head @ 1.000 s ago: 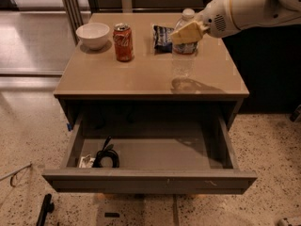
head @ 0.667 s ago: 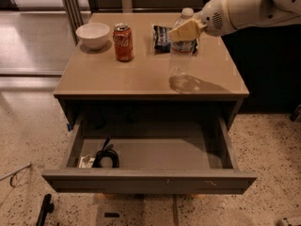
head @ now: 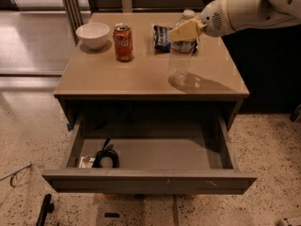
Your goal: Pick water bottle from top drawer and place on counter
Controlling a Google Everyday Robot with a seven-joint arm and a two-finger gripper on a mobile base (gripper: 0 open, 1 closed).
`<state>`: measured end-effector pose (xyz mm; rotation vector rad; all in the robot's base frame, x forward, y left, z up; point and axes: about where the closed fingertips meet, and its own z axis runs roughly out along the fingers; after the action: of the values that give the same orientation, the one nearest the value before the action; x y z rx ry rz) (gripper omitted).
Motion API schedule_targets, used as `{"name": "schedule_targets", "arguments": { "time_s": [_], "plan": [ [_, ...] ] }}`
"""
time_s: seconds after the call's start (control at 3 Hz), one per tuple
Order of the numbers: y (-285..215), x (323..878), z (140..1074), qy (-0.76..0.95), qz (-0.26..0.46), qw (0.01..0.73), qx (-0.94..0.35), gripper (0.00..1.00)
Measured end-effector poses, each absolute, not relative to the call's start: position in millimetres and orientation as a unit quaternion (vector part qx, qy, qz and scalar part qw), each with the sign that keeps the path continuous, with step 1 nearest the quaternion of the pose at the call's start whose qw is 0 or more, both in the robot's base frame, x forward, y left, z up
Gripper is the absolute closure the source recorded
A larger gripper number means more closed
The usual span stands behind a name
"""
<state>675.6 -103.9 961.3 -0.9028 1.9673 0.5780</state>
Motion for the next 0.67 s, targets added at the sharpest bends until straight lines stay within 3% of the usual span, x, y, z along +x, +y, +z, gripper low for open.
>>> {"name": "schedule_targets", "arguments": {
  "time_s": [0.67],
  "plan": [
    [-108.4, 676.5, 945.8, 0.803, 0.226, 0.419, -0.359, 1.0]
  ]
}}
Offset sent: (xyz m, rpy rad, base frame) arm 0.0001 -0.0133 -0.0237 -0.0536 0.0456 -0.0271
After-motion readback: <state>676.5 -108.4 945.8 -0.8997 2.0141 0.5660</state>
